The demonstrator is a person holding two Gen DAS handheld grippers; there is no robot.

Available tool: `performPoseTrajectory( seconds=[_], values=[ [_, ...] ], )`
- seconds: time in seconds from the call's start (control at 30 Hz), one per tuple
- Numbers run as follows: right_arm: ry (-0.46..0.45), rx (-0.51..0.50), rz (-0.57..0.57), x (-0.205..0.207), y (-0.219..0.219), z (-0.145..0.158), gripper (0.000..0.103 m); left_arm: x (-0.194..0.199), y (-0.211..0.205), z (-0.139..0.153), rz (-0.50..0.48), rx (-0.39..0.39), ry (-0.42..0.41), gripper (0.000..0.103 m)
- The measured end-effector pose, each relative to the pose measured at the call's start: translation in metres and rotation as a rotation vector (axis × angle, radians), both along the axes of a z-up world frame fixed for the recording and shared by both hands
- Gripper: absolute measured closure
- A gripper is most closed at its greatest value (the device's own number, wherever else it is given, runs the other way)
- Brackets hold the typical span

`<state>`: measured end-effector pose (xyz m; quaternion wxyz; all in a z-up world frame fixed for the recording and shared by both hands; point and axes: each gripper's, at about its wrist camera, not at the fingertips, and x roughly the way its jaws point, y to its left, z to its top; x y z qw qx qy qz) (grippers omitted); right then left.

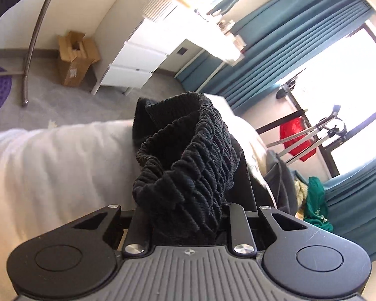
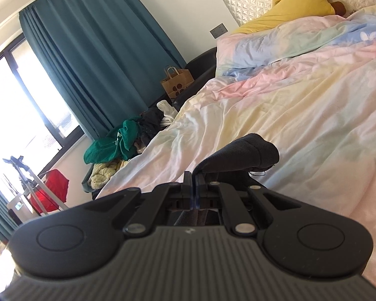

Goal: Fold clothes
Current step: 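Lift the waistband with the left tool while the right tool releases the leg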

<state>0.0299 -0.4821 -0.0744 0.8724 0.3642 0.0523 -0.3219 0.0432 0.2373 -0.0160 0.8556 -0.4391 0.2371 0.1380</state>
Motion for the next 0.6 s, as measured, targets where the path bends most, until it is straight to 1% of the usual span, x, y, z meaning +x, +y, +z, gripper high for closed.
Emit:
performPoseTrajectory(
  seconds=[0.07, 0.13, 0.2, 0.27, 0.3, 0.37, 0.4, 0.47, 0.5, 0.57, 0.6],
  values=[
    [-0.018, 0.011, -0.007, -0.007, 0.000, 0.002, 0.098, 0.002, 0.011, 0.003, -0.002, -0.076, -0.084, 0.084],
    [-0.087, 0.007, 0.004, -0.024, 0.003, 0.014, 0.098, 0.000, 0.023, 0.008, 0.000, -0.120, -0.150, 0.089],
    [-0.150, -0.050, 0.022, -0.039, 0.013, 0.035, 0.099, -0.005, 0.037, 0.015, 0.004, -0.149, -0.223, 0.091],
    [-0.239, -0.118, 0.026, -0.054, 0.022, 0.063, 0.099, -0.017, 0.058, 0.025, 0.011, -0.171, -0.330, 0.092],
    [-0.282, -0.153, 0.027, -0.060, 0.027, 0.077, 0.099, -0.020, 0.067, 0.027, 0.017, -0.173, -0.364, 0.092],
    [-0.328, -0.215, 0.021, -0.057, 0.031, 0.102, 0.099, -0.021, 0.081, 0.026, 0.034, -0.173, -0.384, 0.092],
    [-0.332, -0.235, 0.013, -0.046, 0.030, 0.115, 0.099, -0.019, 0.086, 0.022, 0.043, -0.183, -0.377, 0.092],
    [-0.307, -0.250, -0.015, -0.017, 0.023, 0.126, 0.100, -0.016, 0.096, 0.014, 0.062, -0.204, -0.362, 0.092],
    [-0.254, -0.277, -0.033, 0.005, 0.017, 0.124, 0.100, -0.013, 0.098, 0.010, 0.074, -0.210, -0.350, 0.092],
    [-0.143, -0.322, -0.063, 0.048, 0.007, 0.117, 0.100, -0.008, 0.102, 0.004, 0.084, -0.205, -0.292, 0.092],
    [-0.072, -0.309, -0.044, 0.064, 0.000, 0.101, 0.100, -0.005, 0.102, 0.002, 0.088, -0.198, -0.260, 0.091]
  ],
)
